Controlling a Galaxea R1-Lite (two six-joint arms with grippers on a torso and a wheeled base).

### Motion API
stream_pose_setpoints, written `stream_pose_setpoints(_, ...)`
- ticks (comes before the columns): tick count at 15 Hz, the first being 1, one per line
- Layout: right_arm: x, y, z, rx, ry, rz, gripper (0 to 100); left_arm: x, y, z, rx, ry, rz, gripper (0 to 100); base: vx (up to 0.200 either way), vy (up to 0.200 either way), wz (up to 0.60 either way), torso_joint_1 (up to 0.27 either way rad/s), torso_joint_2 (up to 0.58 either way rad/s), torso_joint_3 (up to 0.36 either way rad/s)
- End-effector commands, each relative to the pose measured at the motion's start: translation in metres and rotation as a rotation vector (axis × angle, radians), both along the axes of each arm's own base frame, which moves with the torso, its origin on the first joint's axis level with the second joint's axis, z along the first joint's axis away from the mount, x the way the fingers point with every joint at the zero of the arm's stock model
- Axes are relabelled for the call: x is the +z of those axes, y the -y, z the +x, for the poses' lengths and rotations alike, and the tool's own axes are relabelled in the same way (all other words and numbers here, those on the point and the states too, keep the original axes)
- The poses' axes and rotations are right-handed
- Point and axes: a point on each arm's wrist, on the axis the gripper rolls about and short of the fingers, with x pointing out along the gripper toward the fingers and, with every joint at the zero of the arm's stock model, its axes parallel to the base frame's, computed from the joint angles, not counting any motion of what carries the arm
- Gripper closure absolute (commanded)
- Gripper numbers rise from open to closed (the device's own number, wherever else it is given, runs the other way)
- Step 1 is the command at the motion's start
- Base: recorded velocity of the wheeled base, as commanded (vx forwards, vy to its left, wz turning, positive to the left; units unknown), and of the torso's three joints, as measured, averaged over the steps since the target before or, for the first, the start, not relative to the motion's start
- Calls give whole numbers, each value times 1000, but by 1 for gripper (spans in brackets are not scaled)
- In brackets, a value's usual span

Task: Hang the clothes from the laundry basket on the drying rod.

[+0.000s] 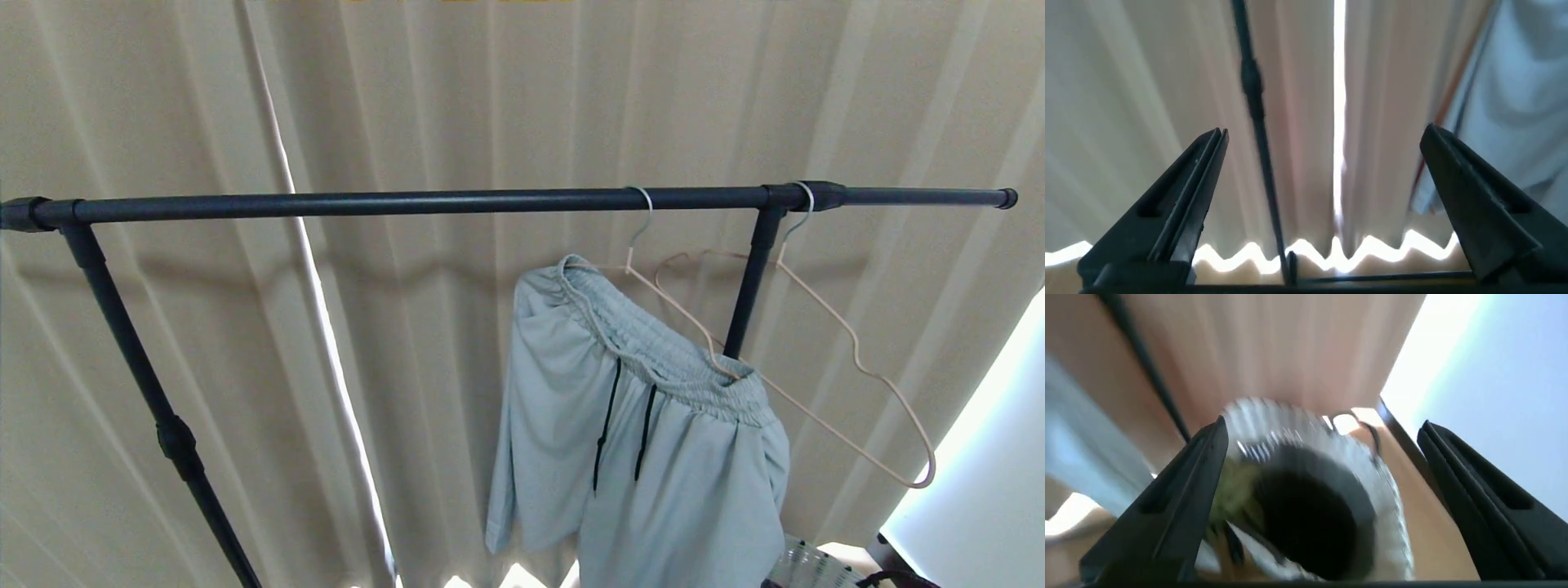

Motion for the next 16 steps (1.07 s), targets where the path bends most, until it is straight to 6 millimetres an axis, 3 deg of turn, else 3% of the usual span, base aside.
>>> stream_pose_setpoints(1, -9, -1, -12, 130, 196, -1, 0, -2, 0, -5, -65, 63, 8, 0, 0, 0, 0, 0, 0, 0)
stream_pose_setpoints(4, -16, -5, -1, 287, 326, 10, 0, -2, 1, -4, -77, 52, 0, 0, 0, 0, 0, 0, 0, 0)
stream_pose_setpoints(8, -15, -5, -1, 289, 334, 8, 0, -3, 1, -4, -103, 47, -84, 0, 0, 0, 0, 0, 0, 0)
stream_pose_setpoints(16, -16, -6, -1, 334, 319, -17, 0, -3, 3, -4, -175, 40, -66, 0, -25, 0, 0, 0, 1, 0)
